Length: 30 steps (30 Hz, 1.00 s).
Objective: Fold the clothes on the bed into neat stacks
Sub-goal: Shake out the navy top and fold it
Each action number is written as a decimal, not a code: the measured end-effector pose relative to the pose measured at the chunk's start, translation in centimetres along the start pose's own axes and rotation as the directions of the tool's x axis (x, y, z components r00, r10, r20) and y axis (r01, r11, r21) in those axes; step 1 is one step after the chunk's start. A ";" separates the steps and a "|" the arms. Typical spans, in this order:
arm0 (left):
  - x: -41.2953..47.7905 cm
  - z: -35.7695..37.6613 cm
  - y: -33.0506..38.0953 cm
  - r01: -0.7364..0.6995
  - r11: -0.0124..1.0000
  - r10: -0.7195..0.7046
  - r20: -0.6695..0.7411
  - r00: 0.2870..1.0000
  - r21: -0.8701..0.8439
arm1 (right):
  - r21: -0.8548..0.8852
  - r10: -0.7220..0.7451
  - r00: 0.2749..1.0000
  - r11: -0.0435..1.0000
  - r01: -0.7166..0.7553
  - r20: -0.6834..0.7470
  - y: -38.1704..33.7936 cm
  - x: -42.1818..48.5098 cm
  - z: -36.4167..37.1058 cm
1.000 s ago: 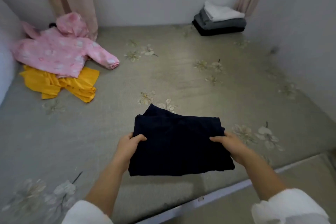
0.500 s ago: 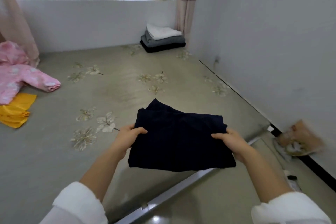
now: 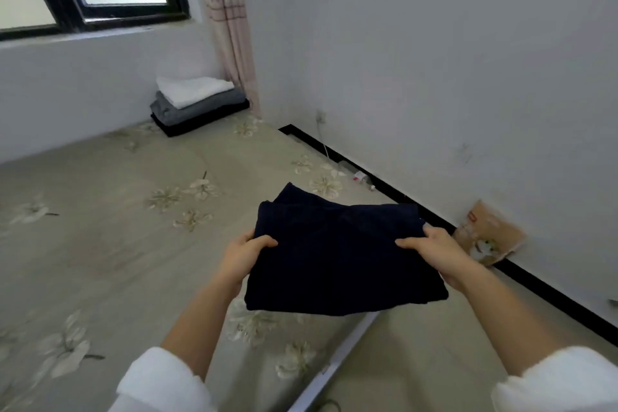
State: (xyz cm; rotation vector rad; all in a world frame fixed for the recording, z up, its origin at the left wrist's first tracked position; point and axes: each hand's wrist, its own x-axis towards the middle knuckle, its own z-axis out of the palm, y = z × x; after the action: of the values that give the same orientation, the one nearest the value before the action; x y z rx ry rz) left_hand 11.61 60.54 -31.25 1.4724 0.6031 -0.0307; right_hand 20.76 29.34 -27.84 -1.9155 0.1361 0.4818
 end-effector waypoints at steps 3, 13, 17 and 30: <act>4.9 4.0 2.6 -0.008 1.000 0.007 0.043 0.999 0.022 | 0.013 0.012 0.999 1.000 -0.012 -0.038 -1.2 4.2 -3.3; 17.6 18.6 9.5 -0.029 0.994 0.016 0.128 0.992 0.102 | 0.054 0.036 0.991 0.998 -0.029 -0.126 -2.7 17.2 -15.8; 22.0 25.1 11.0 -0.034 0.995 0.023 0.111 0.994 0.098 | 0.030 0.031 0.993 0.999 -0.027 -0.115 -3.0 23.2 -21.5; 32.8 45.4 15.5 0.003 0.999 -0.008 -0.118 0.993 -0.050 | 0.118 -0.028 0.999 0.993 0.030 -0.022 -6.5 43.7 -40.7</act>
State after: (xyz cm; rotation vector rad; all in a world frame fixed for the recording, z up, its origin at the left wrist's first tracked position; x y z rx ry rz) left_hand 61.85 31.32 -30.96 1.4310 0.6992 0.0673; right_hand 73.46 0.49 -26.60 -1.8043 0.1471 0.4252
